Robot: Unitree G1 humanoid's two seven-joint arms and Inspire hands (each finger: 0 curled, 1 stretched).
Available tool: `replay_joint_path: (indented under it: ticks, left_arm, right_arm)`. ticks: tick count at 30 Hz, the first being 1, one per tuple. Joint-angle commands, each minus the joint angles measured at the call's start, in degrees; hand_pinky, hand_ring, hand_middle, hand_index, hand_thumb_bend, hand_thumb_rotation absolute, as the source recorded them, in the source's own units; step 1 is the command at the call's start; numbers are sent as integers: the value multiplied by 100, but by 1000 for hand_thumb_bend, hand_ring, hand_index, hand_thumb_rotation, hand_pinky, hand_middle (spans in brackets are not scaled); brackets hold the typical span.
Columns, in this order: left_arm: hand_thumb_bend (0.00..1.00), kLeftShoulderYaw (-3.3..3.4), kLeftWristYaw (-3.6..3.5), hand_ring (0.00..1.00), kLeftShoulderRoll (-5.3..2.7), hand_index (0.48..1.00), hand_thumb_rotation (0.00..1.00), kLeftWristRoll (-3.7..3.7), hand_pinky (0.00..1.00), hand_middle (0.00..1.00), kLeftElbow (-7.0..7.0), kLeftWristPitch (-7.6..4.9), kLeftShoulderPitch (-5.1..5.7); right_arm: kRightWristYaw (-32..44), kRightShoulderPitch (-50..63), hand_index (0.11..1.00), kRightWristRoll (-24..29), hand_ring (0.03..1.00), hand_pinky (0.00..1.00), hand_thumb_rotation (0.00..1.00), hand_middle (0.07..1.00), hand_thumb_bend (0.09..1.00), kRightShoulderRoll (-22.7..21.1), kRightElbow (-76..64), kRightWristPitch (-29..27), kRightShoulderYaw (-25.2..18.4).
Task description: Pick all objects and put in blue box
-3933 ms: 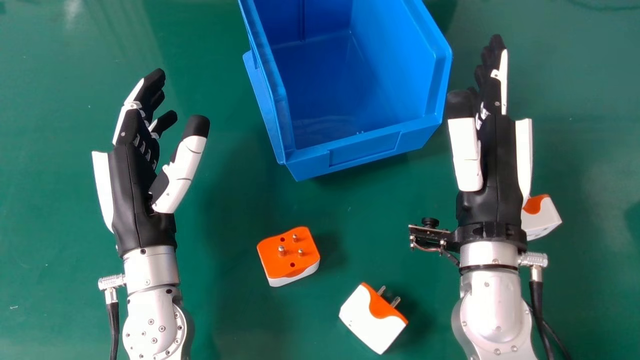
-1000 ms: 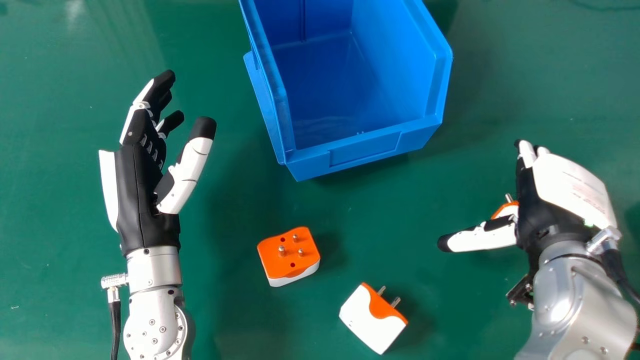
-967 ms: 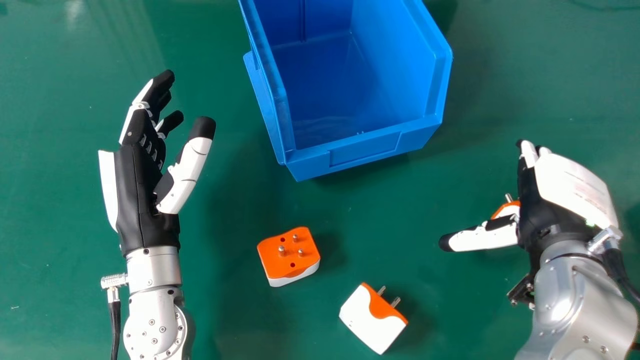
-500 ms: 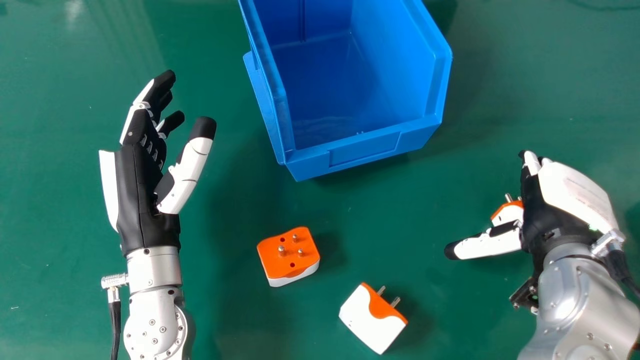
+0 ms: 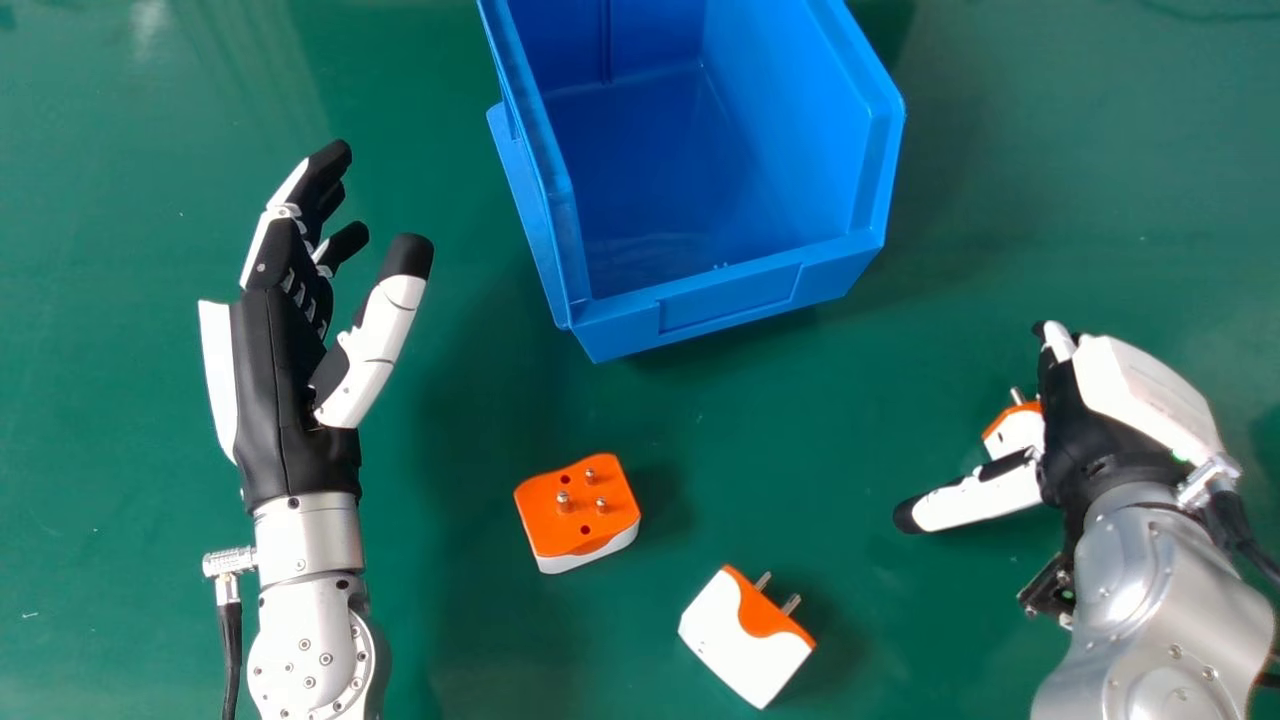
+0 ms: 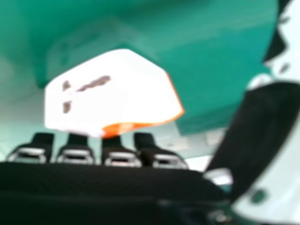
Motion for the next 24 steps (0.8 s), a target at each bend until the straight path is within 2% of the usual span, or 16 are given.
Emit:
replay_joint_path:
  ticks: [1, 5, 8, 12, 15, 20, 22, 24]
  left_arm:
    - [774, -12, 4, 895, -22, 805, 551, -4, 821, 881, -83, -76, -2]
    - [776, -3, -42, 896, -21, 805, 551, -53, 823, 882, -59, -92, -22]
    - [776, 2, -33, 898, -12, 805, 548, -36, 828, 883, -50, -95, -35]
    - [773, 5, -54, 898, -11, 805, 548, -51, 830, 883, -47, -93, -44]
    - [772, 2, -31, 898, -1, 805, 548, -15, 831, 883, -55, -90, -47]
    - [765, -1, -58, 898, 9, 807, 549, -35, 832, 884, -97, -64, -33]
    - [764, 0, -104, 898, 2, 807, 549, -81, 833, 884, -103, -67, -36]
    - [764, -4, -90, 899, 7, 807, 547, -57, 834, 885, -109, -60, -41]
  right_arm:
    - [-50, -137, 956, 40, 1000, 997, 217, 1000, 1000, -115, -5, -6, -43]
    - [-28, -209, 954, 87, 1000, 983, 219, 1000, 1000, -136, 95, 122, -25]
    - [-26, -296, 952, 217, 1000, 970, 226, 1000, 999, -110, 214, 211, -68]
    - [-94, -345, 955, 296, 1000, 951, 232, 1000, 985, -171, 345, 212, -23]
    - [-229, -364, 954, 399, 1000, 921, 240, 1000, 977, -192, 436, 171, -26]
    - [-545, -345, 949, 562, 1000, 893, 252, 1000, 962, -238, 529, 30, -7]
    - [-653, -357, 948, 632, 1000, 878, 265, 1000, 955, -238, 582, 24, -16]
    - [-668, -403, 947, 705, 1000, 871, 268, 1000, 953, -254, 668, 46, -29]
